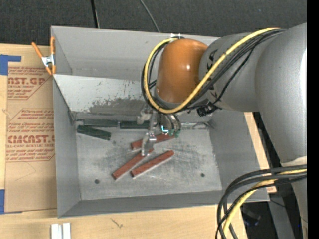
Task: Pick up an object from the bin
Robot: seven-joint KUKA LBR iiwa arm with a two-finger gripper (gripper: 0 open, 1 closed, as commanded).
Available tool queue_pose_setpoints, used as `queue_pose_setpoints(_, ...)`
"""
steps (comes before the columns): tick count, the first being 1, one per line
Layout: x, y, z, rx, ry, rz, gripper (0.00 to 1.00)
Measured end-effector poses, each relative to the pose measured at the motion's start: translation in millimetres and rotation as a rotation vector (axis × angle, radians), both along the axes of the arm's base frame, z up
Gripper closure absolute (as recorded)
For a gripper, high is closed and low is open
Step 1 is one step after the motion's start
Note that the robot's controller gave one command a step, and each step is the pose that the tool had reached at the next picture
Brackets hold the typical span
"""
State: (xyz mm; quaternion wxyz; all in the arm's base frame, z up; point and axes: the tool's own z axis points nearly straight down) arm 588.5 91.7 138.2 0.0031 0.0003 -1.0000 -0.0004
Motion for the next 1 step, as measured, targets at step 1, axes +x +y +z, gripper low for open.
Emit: queue_pose_setpoints(1, 1.9, -0.3, 4.8, 0.0, -0.007, 0.0, 0.0)
